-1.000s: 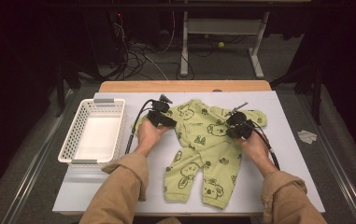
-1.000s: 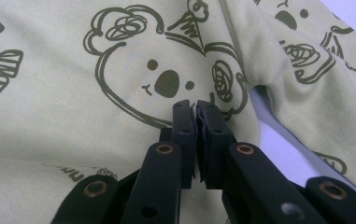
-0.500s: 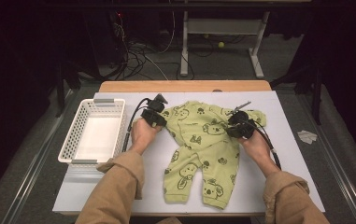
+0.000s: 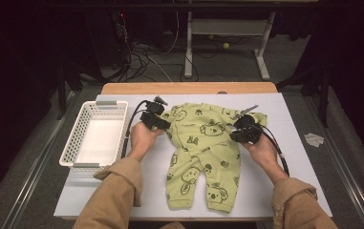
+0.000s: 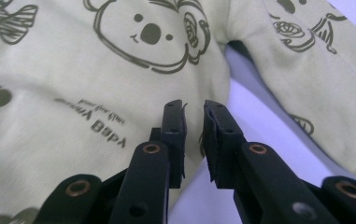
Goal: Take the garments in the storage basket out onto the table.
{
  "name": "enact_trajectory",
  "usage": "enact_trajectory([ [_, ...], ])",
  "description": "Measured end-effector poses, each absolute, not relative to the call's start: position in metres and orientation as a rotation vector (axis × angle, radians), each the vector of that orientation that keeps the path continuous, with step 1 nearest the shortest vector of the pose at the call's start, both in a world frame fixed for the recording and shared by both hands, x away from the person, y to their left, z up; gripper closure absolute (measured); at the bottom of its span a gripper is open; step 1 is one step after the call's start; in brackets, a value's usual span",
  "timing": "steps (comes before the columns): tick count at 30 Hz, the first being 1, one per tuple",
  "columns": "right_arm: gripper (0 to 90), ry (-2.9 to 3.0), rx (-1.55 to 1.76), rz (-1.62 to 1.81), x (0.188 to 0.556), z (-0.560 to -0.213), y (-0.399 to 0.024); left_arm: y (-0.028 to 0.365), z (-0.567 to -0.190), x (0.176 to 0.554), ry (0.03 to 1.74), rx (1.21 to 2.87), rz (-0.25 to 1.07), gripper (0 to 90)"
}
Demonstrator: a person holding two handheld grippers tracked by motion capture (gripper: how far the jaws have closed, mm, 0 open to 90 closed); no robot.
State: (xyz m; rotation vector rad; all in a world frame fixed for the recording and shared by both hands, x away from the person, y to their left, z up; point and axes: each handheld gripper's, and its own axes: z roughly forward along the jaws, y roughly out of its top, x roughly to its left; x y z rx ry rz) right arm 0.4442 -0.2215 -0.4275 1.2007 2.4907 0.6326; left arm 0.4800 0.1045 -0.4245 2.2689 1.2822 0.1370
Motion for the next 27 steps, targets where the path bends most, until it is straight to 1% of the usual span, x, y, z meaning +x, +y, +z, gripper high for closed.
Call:
enact_trajectory([
  [6, 77.2, 2.486, 1.226, 0.645, 0.429, -0.426, -0.226, 0.104, -0.435, 0.451, 1.255, 2.289, 0.056, 57.1],
  [10, 76.0, 2.49, 1.235, 0.644, 0.423, -0.43, -0.229, 0.107, -0.444, 0.437, 1.246, 2.25, -0.011, 54.8],
  [17, 72.2, 2.505, 1.25, 0.635, 0.419, -0.434, -0.226, 0.093, -0.45, 0.432, 1.214, 2.215, -0.066, 51.0],
  [21, 72.3, 2.512, 1.247, 0.617, 0.418, -0.441, -0.223, 0.083, -0.453, 0.431, 1.201, 2.203, -0.061, 50.3],
  [23, 75.2, 2.506, 1.236, 0.61, 0.417, -0.441, -0.222, 0.08, -0.453, 0.431, 1.2, 2.211, -0.045, 51.3],
  [24, 77.3, 2.506, 1.221, 0.599, 0.416, -0.441, -0.221, 0.078, -0.453, 0.429, 1.197, 2.223, -0.025, 53.2],
  [26, 84.6, 2.514, 1.199, 0.591, 0.415, -0.442, -0.218, 0.073, -0.453, 0.427, 1.18, 2.26, 0.017, 59.9],
  [27, 86.2, 2.52, 1.193, 0.591, 0.414, -0.442, -0.217, 0.072, -0.452, 0.426, 1.175, 2.269, 0.01, 65.4],
])
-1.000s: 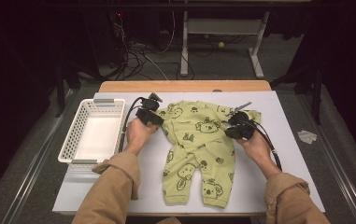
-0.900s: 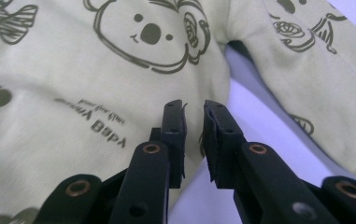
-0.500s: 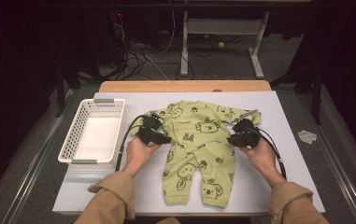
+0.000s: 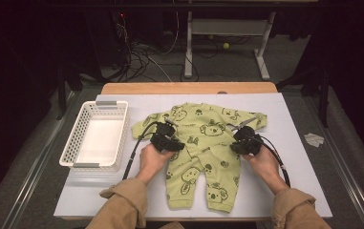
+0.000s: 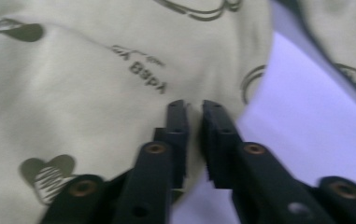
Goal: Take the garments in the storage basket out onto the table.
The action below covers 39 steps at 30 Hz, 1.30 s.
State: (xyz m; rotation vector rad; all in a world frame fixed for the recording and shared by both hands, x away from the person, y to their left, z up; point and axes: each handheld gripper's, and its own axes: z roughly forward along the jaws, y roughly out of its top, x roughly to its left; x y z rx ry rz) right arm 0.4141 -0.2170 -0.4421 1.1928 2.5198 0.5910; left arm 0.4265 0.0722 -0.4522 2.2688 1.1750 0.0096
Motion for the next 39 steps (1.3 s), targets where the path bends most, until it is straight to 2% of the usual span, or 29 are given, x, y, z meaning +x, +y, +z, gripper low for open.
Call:
enact_trajectory([
  [2, 88.8, 2.522, 1.171, 0.577, 0.413, -0.442, -0.214, 0.072, -0.452, 0.427, 1.158, 2.28, -0.034, 76.5],
  [4, 89.7, 2.521, 1.166, 0.576, 0.413, -0.442, -0.214, 0.074, -0.452, 0.428, 1.149, 2.281, -0.056, 81.2],
  [6, 90.0, 2.522, 1.167, 0.584, 0.413, -0.442, -0.215, 0.077, -0.451, 0.427, 1.149, 2.288, -0.064, 82.4],
  [16, 90.0, 2.521, 1.161, 0.612, 0.41, -0.441, -0.218, 0.117, -0.438, 0.42, 1.2, 2.284, 0.075, 82.6],
  [18, 90.0, 2.523, 1.151, 0.625, 0.409, -0.44, -0.217, 0.12, -0.438, 0.422, 1.215, 2.26, 0.07, 82.1],
  [20, 86.4, 2.518, 1.142, 0.642, 0.406, -0.438, -0.216, 0.12, -0.438, 0.419, 1.212, 2.248, 0.071, 79.0],
  [21, 84.5, 2.521, 1.14, 0.652, 0.404, -0.436, -0.216, 0.12, -0.437, 0.417, 1.204, 2.242, 0.048, 72.9],
  [24, 81.9, 2.523, 1.127, 0.674, 0.395, -0.43, -0.22, 0.116, -0.435, 0.401, 1.155, 2.254, 0.038, 63.7],
  [29, 78.2, 2.527, 1.137, 0.703, 0.372, -0.428, -0.231, 0.115, -0.436, 0.375, 1.117, 2.264, 0.005, 55.4],
  [36, 70.7, 2.535, 1.179, 0.729, 0.354, -0.438, -0.238, 0.106, -0.454, 0.366, 1.112, 2.286, -0.008, 53.6],
  [39, 70.4, 2.539, 1.158, 0.666, 0.352, -0.444, -0.234, 0.103, -0.454, 0.363, 1.103, 2.319, 0.066, 60.9],
])
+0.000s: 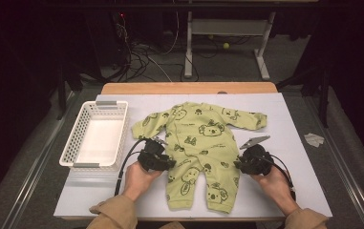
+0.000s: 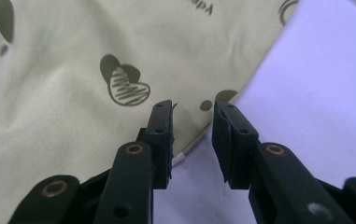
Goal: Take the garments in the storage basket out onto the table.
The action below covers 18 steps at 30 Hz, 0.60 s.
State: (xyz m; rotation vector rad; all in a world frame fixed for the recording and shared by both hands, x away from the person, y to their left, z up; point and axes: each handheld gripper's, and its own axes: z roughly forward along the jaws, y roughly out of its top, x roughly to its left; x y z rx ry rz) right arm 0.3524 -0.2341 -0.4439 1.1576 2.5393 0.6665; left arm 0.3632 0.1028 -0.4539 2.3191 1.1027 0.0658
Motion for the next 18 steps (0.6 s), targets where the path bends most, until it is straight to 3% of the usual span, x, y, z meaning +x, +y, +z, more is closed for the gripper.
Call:
enact_trajectory([
  [2, 78.2, 2.546, 1.145, 0.693, 0.353, -0.446, -0.234, 0.102, -0.454, 0.362, 1.106, 2.33, 0.098, 68.2],
  [4, 88.0, 2.542, 1.102, 0.672, 0.351, -0.446, -0.231, 0.104, -0.454, 0.365, 1.103, 2.323, 0.046, 77.0],
  [6, 89.6, 2.543, 1.077, 0.659, 0.351, -0.446, -0.229, 0.104, -0.454, 0.366, 1.094, 2.325, 0.035, 81.9],
  [18, 90.0, 2.481, 1.145, 0.672, 0.382, -0.445, -0.233, 0.116, -0.439, 0.405, 1.177, 2.289, 0.147, 83.5],
])
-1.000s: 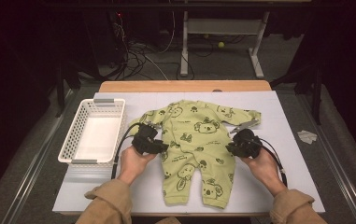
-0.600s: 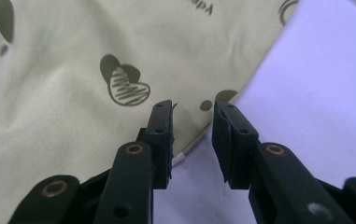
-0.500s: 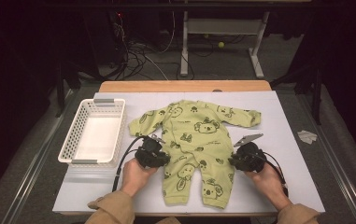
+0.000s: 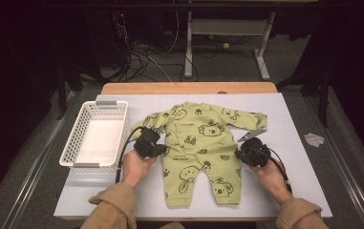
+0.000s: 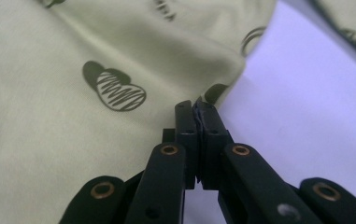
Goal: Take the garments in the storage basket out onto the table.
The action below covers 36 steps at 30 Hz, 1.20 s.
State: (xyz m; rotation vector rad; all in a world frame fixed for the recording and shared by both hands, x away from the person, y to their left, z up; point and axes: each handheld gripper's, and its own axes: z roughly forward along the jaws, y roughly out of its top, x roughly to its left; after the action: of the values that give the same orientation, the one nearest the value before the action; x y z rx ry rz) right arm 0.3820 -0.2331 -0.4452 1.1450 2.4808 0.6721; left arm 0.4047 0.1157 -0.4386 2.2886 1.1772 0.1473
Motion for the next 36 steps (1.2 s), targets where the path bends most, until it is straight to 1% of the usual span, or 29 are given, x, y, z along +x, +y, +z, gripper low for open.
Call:
enact_trajectory([
  [3, 89.4, 2.474, 1.173, 0.682, 0.392, -0.446, -0.232, 0.113, -0.44, 0.411, 1.179, 2.292, 0.137, 82.8],
  [5, 86.6, 2.473, 1.182, 0.691, 0.391, -0.445, -0.231, 0.114, -0.44, 0.409, 1.184, 2.275, 0.132, 79.4],
  [7, 82.4, 2.471, 1.169, 0.705, 0.385, -0.442, -0.233, 0.116, -0.436, 0.399, 1.162, 2.266, 0.135, 73.9],
  [9, 81.0, 2.475, 1.139, 0.726, 0.375, -0.437, -0.236, 0.12, -0.432, 0.383, 1.127, 2.27, 0.139, 69.8],
  [13, 79.4, 2.497, 1.12, 0.747, 0.355, -0.431, -0.243, 0.123, -0.436, 0.354, 1.067, 2.306, 0.064, 62.0],
  [15, 77.7, 2.507, 1.116, 0.724, 0.347, -0.433, -0.243, 0.119, -0.44, 0.34, 1.022, 2.338, 0.053, 60.5],
  [17, 75.1, 2.521, 1.115, 0.74, 0.34, -0.436, -0.244, 0.114, -0.444, 0.332, 0.996, 2.36, 0.069, 58.8],
  [22, 70.4, 2.538, 1.095, 0.721, 0.337, -0.444, -0.238, 0.106, -0.454, 0.334, 1.009, 2.368, 0.092, 56.9],
  [24, 70.6, 2.546, 1.087, 0.702, 0.337, -0.447, -0.234, 0.104, -0.453, 0.335, 1.003, 2.376, 0.106, 57.5],
  [25, 72.5, 2.543, 1.079, 0.704, 0.336, -0.448, -0.233, 0.102, -0.454, 0.334, 0.996, 2.391, 0.134, 59.0],
  [28, 82.2, 2.553, 1.061, 0.71, 0.333, -0.448, -0.231, 0.101, -0.454, 0.333, 0.989, 2.406, 0.159, 67.7],
  [30, 87.1, 2.553, 1.058, 0.722, 0.33, -0.449, -0.231, 0.102, -0.454, 0.334, 0.992, 2.401, 0.133, 76.4],
  [32, 88.7, 2.551, 1.059, 0.727, 0.329, -0.449, -0.231, 0.102, -0.453, 0.335, 0.981, 2.408, 0.123, 81.1],
  [36, 89.3, 2.552, 1.051, 0.739, 0.326, -0.449, -0.232, 0.108, -0.453, 0.335, 0.977, 2.375, 0.04, 82.8],
])
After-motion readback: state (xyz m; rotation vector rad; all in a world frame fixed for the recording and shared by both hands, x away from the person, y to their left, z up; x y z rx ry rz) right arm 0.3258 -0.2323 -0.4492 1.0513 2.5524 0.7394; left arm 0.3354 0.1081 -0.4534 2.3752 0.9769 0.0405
